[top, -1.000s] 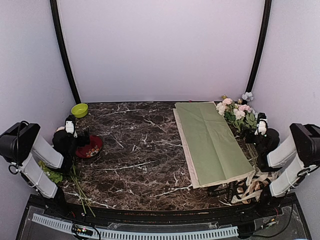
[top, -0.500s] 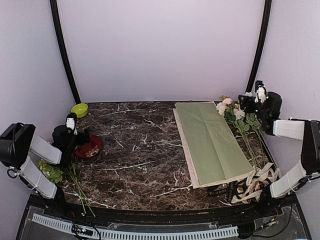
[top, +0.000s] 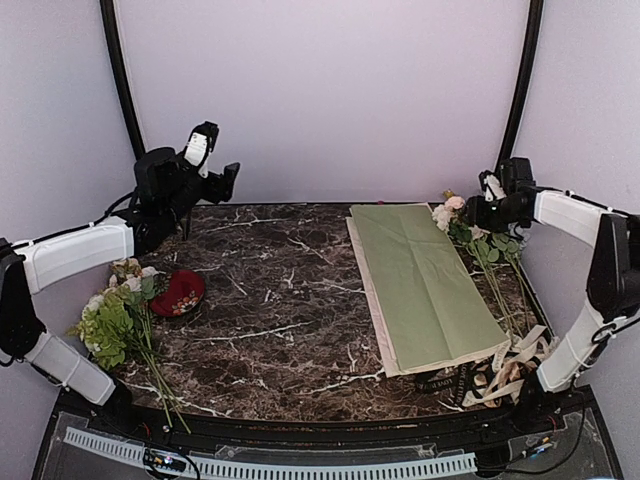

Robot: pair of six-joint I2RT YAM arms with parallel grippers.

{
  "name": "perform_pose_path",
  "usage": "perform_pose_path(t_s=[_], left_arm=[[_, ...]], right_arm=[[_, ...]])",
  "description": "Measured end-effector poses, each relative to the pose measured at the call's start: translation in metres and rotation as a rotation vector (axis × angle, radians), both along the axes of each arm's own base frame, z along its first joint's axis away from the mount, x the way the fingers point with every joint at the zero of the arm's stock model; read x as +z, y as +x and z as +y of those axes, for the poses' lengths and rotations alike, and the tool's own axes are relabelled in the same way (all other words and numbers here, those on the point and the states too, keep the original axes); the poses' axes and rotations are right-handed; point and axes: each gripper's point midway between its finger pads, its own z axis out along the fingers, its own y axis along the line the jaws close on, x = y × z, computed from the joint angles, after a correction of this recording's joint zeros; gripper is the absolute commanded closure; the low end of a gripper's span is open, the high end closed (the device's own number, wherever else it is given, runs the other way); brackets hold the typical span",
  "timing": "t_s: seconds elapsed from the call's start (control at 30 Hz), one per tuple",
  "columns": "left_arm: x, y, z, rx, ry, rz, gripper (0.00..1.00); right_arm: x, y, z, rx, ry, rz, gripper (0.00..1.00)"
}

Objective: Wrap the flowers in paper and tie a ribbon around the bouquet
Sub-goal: Pick up the folded wrapping paper from the center of the board.

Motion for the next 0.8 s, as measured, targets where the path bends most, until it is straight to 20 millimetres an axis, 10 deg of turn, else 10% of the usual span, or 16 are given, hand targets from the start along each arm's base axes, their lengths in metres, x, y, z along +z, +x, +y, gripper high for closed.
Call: perform_pose_path(t_s=[0.17, 0.43, 0.8], left_arm=[[-0.02, -0.022, -0.079, -0.258, 0.022, 0.083, 0.2], [-0.131, -0.063, -0.193, -0.564, 0.134, 0.352, 0.21], [-0.215, -0.096, -0.262, -0.736, 0.184, 0.476, 0.23]], right_arm=[[-0.063, -0.007, -0.001, 0.007, -0.018, 0.249, 0.49], [-0.119, 0.005, -0.002, 0.038, -0.054, 0.433, 0.48], [-0.157, 0.006, 0.0, 0.082, -0.071, 0.527, 0.38]])
